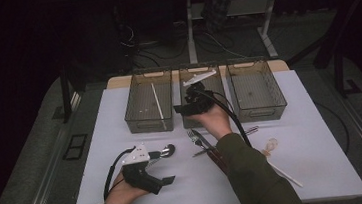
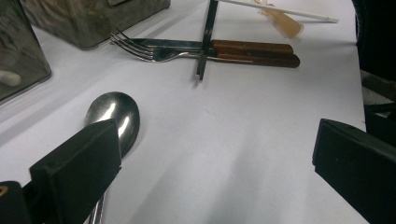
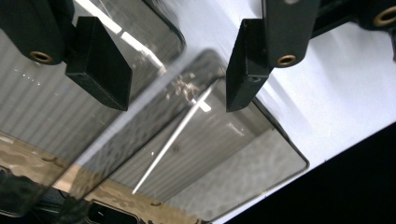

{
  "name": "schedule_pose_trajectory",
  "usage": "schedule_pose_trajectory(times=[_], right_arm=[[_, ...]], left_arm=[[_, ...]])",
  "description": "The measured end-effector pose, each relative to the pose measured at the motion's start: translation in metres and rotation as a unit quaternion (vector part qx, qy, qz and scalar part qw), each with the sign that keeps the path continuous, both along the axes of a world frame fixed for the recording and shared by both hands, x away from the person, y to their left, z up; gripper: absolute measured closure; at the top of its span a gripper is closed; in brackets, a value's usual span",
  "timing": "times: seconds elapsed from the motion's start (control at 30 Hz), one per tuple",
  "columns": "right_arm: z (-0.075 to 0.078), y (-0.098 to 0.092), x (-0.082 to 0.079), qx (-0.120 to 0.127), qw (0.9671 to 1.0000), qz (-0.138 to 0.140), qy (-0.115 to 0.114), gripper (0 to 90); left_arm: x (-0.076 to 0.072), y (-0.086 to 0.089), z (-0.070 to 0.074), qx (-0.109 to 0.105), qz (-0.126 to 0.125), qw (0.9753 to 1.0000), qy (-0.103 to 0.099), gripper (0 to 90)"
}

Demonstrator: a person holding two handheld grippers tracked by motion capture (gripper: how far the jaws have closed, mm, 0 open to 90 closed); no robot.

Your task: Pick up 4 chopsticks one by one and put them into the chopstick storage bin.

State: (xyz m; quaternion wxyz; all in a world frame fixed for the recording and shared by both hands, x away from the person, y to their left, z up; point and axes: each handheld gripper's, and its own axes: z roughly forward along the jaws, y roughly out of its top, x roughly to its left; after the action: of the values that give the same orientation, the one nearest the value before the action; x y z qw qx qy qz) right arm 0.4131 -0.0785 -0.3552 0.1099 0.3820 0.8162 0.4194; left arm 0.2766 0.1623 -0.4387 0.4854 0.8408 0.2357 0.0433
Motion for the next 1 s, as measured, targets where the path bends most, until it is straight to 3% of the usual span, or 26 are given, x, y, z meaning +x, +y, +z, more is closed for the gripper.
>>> schedule_pose_trajectory(times=[0.2,1.0], right_arm=[[-0.001,-0.021,-0.007,0.011,0.9999,0.004,-0.001,38.1],[0.002,-0.09,-0.052,0.014,0.9989,0.033,-0.032,36.0]], left_arm=[[0.0,0.0,0.0,0.003,-0.001,1.0,0.0,0.0],[0.0,-0.001,-0.001,0.003,-0.004,1.0,0.0,0.0]])
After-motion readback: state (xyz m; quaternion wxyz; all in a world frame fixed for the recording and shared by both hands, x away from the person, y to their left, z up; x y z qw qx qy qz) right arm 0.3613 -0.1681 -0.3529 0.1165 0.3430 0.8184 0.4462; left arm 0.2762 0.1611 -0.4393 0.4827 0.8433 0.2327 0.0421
